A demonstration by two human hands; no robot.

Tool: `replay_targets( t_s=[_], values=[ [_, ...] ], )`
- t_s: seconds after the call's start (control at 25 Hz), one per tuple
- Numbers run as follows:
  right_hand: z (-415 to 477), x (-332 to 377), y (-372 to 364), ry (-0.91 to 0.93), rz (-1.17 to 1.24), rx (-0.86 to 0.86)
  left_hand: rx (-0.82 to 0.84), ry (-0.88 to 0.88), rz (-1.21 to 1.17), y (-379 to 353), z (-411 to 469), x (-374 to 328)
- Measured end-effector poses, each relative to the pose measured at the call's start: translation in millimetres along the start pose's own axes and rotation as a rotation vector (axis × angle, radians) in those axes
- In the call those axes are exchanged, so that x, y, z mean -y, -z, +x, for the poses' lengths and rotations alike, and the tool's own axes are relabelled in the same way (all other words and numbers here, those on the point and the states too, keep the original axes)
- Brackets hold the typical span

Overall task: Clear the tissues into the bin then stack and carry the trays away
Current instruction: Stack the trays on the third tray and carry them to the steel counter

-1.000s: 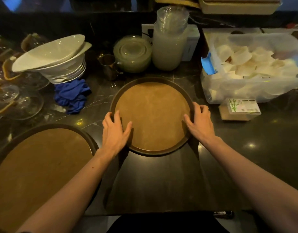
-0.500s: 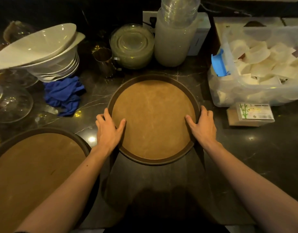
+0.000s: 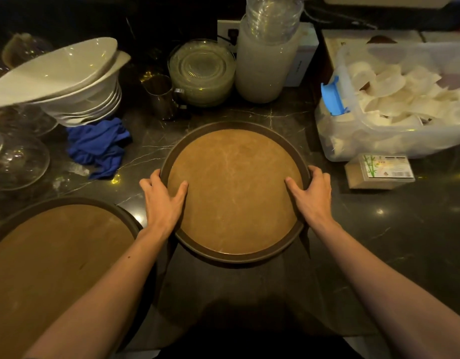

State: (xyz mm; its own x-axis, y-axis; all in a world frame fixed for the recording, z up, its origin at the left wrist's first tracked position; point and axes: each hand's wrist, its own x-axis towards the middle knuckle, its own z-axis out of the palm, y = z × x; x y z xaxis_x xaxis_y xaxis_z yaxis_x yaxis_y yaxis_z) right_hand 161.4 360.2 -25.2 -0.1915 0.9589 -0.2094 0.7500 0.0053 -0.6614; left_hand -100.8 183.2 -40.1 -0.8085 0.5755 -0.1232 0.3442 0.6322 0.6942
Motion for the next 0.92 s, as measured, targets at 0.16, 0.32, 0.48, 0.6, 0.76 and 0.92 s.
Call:
replay_targets(
  t_s=[0.16, 0.32, 0.48, 0.6, 0.76, 0.92],
  values=[
    [-27, 3, 11, 0.059, 0.037, -0.059, -0.038, -0.054, -0.025, 21, -18, 0],
    [-55, 10, 16, 0.098, 0.066, -0.140, -0.070, -0.085, -0.055, 47, -37, 4],
    [-84, 20, 9, 0.141, 0.100, -0.192, -0.118, -0.101, -0.094, 79, -57, 17],
    [-107, 29, -2, 0.169, 0.115, -0.194, -0.171, -0.101, -0.104, 104, -73, 35],
    [-133, 38, -13, 0.232, 0.128, -0.167, -0.203, -0.042, -0.121, 131, -103, 55],
    [-150, 47, -21, 0.337, 0.146, -0.077, -0.306, 0.003, -0.119, 151, -143, 73]
  ],
)
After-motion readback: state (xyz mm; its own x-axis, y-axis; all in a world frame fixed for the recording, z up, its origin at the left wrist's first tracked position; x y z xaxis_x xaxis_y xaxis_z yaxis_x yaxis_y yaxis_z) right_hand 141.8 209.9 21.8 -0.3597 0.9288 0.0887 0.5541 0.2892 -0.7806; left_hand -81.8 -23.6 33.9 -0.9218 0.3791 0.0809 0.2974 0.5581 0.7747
